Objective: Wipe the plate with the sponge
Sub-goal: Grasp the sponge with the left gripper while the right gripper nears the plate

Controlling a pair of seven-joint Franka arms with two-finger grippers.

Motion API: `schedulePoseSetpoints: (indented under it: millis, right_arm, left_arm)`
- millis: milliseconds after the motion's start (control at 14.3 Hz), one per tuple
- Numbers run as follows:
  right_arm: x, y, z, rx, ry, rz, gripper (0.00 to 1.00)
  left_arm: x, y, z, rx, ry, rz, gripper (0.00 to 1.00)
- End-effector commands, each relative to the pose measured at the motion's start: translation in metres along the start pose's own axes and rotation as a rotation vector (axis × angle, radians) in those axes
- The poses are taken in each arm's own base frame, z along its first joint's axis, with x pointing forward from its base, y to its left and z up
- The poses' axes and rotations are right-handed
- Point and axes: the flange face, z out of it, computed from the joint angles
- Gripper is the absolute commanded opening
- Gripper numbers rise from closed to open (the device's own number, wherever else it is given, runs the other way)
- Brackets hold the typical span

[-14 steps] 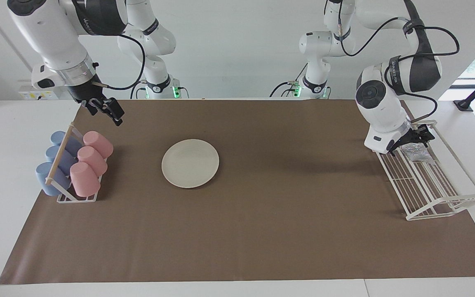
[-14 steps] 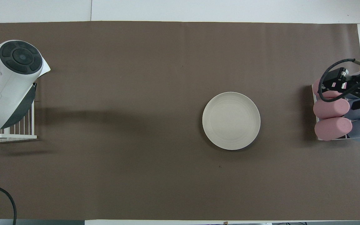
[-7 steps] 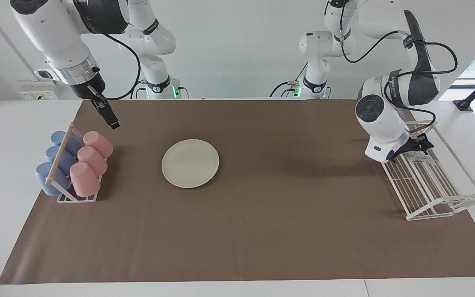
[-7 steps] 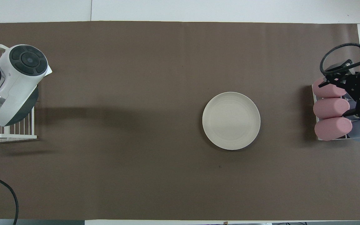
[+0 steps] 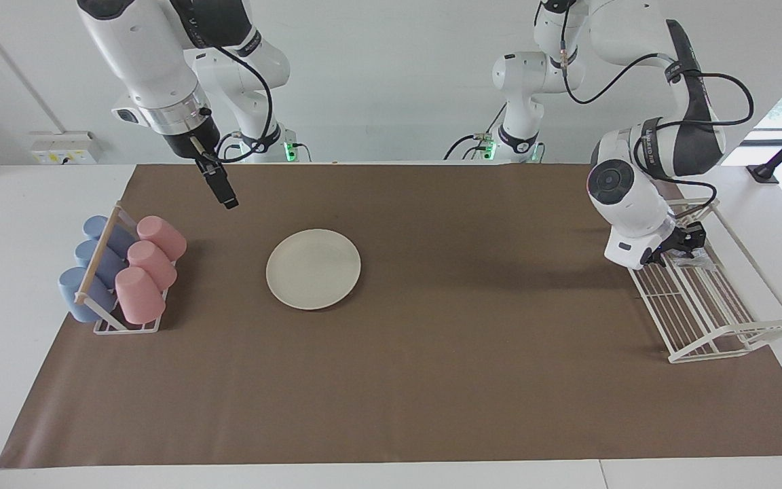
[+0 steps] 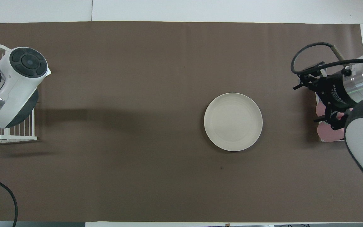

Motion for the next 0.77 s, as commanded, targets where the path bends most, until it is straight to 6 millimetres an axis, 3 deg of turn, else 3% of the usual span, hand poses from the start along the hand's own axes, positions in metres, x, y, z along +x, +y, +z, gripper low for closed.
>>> schedulePoseSetpoints:
  millis: [0, 209, 349, 488, 697]
  right_arm:
    - [-0.002, 0.005, -0.003, 0.028, -0.031, 0.045, 1.00]
    - [-0.005, 0.005, -0.003, 0.023, -0.036, 0.057, 1.00]
    - [-0.007, 0.004, -0.003, 0.023, -0.036, 0.103, 1.00]
    - [-0.022, -0.003, -0.004, 0.036, -0.030, 0.149, 1.00]
    - [-0.030, -0.005, -0.003, 0.027, -0.034, 0.142, 1.00]
  left_arm:
    - [-0.008, -0.003, 0.002, 0.021, -0.003, -0.020, 0.00]
    - [-0.006, -0.005, 0.000, 0.020, 0.002, -0.038, 0.00]
    - [-0.001, -0.013, -0.013, 0.026, -0.005, -0.056, 0.00]
    - [0.006, -0.035, -0.041, 0.002, -0.014, -0.115, 0.00]
    - [0.011, -0.054, -0.094, -0.204, -0.047, -0.222, 0.00]
